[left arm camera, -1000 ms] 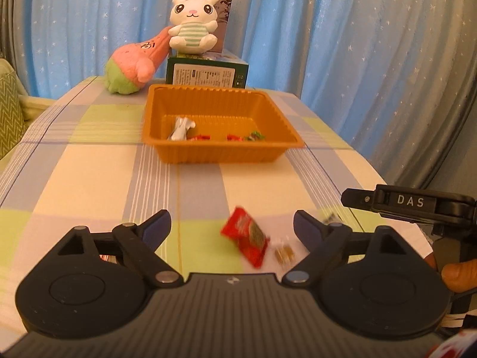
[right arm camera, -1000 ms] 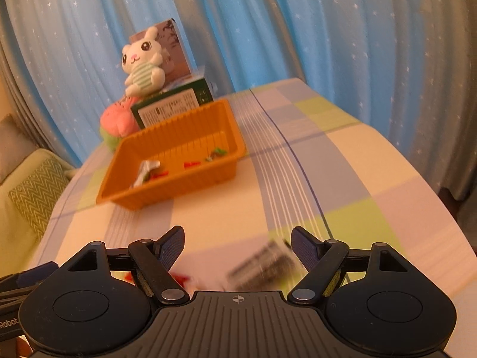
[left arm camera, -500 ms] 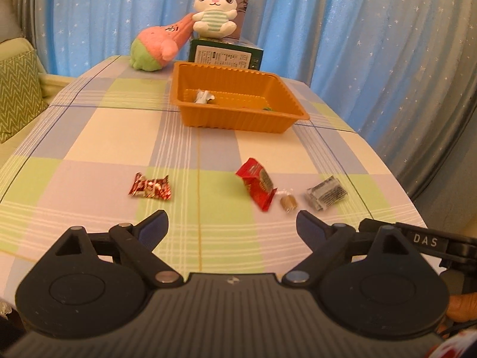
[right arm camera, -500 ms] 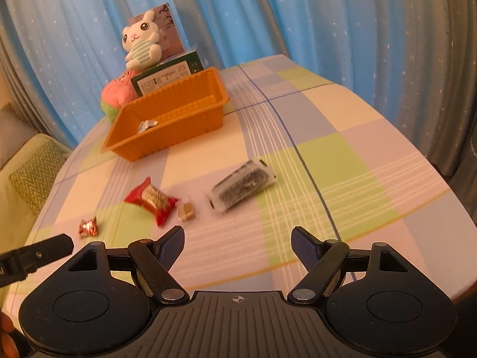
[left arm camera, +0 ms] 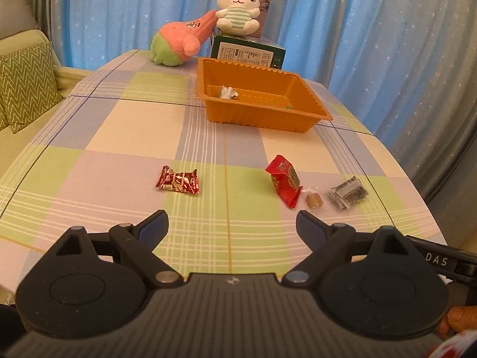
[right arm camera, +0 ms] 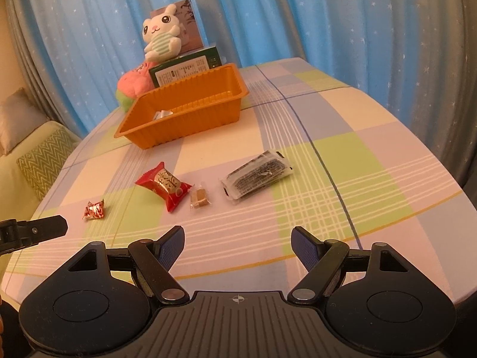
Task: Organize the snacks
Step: 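Grasp the red-silver wrapped candy with the left tool while the right tool grasps the small tan candy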
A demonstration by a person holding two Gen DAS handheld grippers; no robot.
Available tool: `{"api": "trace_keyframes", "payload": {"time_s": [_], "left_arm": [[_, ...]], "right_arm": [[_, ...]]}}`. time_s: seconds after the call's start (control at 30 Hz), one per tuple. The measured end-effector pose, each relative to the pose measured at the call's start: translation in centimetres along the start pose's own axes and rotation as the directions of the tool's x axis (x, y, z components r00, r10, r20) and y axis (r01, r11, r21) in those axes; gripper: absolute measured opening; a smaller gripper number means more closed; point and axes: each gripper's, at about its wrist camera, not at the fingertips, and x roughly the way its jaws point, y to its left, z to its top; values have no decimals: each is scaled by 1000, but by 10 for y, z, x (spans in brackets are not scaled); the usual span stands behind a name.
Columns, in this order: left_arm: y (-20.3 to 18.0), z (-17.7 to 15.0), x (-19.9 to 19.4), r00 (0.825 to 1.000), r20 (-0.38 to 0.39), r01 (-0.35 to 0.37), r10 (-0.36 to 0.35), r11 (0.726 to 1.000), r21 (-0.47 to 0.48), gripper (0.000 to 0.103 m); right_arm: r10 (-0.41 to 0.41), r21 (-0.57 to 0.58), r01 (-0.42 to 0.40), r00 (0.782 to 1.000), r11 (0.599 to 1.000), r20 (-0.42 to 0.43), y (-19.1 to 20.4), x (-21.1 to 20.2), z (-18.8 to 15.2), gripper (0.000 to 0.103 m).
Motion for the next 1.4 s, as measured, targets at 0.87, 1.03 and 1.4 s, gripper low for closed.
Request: {"api": "trace_keyframes", "payload": {"time_s": [0.87, 1.03, 1.4], "left_arm": [[39, 33, 75, 993, -87, -73, 78, 995, 61, 83], [44, 37, 99, 994, -69, -78, 86, 991, 111, 77], [35, 27, 120, 990, -52, -120, 130, 980, 159, 45]], "right_arm": [[56, -100, -57, 998, 993, -19, 26, 57, 15, 62], [62, -101, -65, 998, 993, -31, 31, 68, 16, 62], [60, -93, -64, 997, 994, -47, 29, 80, 16, 61]]}}
